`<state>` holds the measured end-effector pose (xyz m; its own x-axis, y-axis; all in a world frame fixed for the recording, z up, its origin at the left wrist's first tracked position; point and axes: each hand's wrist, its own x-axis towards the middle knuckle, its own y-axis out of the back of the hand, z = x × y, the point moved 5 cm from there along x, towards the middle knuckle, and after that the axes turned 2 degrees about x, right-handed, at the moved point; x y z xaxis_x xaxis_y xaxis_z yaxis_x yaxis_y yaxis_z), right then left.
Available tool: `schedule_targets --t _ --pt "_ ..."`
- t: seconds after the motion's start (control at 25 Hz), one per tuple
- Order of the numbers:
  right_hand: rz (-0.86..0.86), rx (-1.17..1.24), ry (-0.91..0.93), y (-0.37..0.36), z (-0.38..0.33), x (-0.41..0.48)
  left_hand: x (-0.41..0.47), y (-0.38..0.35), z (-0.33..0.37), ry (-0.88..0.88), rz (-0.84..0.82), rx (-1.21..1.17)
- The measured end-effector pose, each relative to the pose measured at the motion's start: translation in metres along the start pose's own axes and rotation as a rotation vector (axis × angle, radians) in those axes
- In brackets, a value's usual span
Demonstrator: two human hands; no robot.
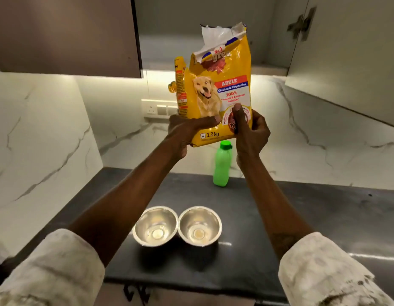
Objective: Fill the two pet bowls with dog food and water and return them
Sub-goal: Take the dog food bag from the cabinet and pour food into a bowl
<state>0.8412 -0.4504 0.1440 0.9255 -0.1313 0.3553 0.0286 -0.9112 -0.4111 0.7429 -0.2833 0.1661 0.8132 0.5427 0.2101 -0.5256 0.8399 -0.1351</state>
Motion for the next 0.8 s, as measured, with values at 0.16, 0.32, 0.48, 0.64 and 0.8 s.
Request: schedule_targets --t 0.16,0.32,0.48,0.64,0.8 --pt "-0.013 0.339 -0.245 -0.001 0.05 -0.034 -0.019 0.015 -0.049 0.038 0.033 -0.179" --pt "-0.21 0.645 -0.423 -0.021 0.095 -0.075 -0.028 0.021 -0.099 0.124 0.09 -0.226" --pt "-0.322 0.736 -0.531 -0.015 0.133 -0.098 -0.023 0.029 -0.142 0.199 -0.035 -0.1" --pt "-0.345 0.784 -0.608 0.008 0.171 -0.107 -0.009 0.035 -0.178 0.228 -0.371 0.212" --pt "-0.431 0.793 -0.661 0.029 0.191 -0.106 0.015 0.045 -0.209 0.313 -0.794 0.298"
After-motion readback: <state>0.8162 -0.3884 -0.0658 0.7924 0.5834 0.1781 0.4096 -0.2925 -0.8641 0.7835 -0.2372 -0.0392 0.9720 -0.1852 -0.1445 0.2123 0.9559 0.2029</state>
